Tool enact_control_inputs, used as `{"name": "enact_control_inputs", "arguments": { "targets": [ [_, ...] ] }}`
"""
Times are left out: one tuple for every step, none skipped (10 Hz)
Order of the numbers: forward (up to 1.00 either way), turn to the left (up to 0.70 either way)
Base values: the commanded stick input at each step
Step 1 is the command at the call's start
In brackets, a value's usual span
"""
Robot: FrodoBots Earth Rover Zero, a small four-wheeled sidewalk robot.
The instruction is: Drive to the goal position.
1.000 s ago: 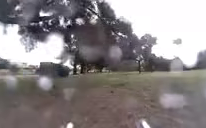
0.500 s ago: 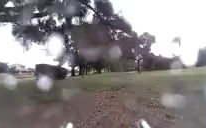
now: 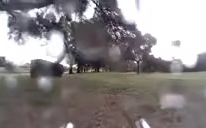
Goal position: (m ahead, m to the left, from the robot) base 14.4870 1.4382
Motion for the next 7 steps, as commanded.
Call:
{"name": "enact_control_inputs", "arguments": {
  "targets": [
    [1.0, 0.01],
    [1.0, 0.01],
    [1.0, 0.01],
    [1.0, 0.01],
    [1.0, 0.01],
    [1.0, 0.01],
    [1.0, 0.01]
  ]
}}
